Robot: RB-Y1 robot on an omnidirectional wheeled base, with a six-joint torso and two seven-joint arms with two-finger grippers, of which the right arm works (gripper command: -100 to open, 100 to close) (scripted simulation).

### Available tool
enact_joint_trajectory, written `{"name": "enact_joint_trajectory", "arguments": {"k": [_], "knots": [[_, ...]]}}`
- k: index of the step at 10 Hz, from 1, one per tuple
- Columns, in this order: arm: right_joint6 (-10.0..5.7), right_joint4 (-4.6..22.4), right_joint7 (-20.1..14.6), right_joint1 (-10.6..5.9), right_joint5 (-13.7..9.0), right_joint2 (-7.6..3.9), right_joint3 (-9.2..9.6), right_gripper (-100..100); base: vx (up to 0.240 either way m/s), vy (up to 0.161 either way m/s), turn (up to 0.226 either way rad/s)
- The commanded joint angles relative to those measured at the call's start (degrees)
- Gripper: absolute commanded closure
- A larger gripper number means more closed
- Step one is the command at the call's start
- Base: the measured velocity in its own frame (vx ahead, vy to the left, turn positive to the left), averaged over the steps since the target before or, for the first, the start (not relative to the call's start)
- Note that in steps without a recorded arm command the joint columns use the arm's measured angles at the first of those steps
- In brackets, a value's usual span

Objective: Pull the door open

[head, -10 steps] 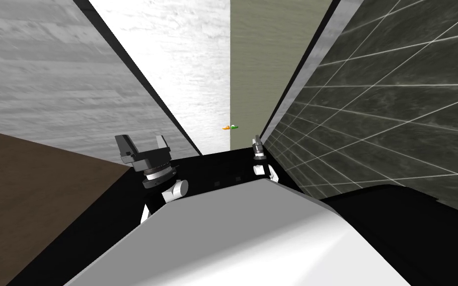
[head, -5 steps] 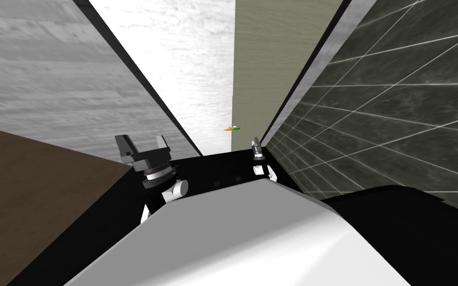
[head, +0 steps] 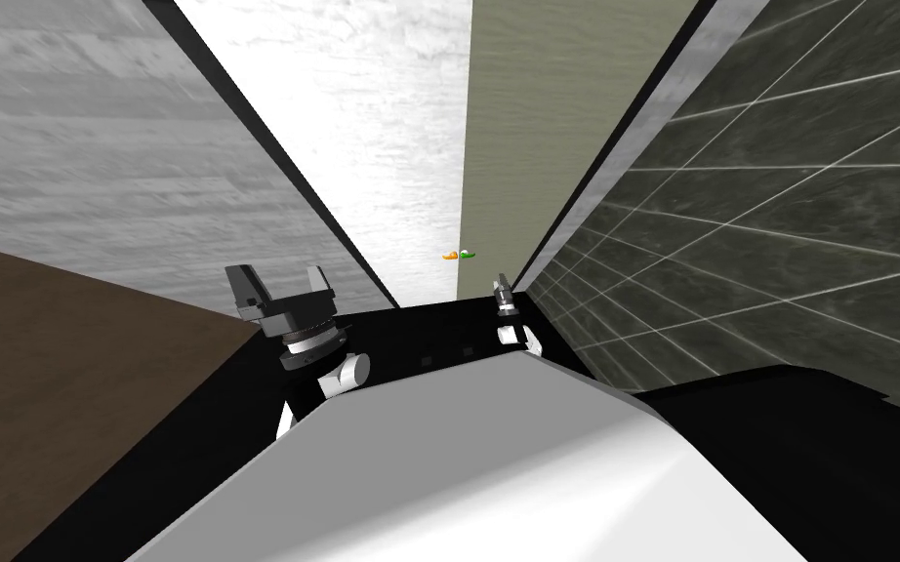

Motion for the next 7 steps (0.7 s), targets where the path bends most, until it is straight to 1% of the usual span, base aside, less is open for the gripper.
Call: {"name": "enact_joint_trajectory", "arguments": {"k": [1,7], "knots": [[-0.57,2.54,-0.31,-0.74,-0.21,-0.04,0.06,-100,0.097,-0.01,0.043],[-2.24,11.5,-1.99,-3.54,-1.3,-1.05,-0.17,-100,0.102,-0.009,0.049]]}}
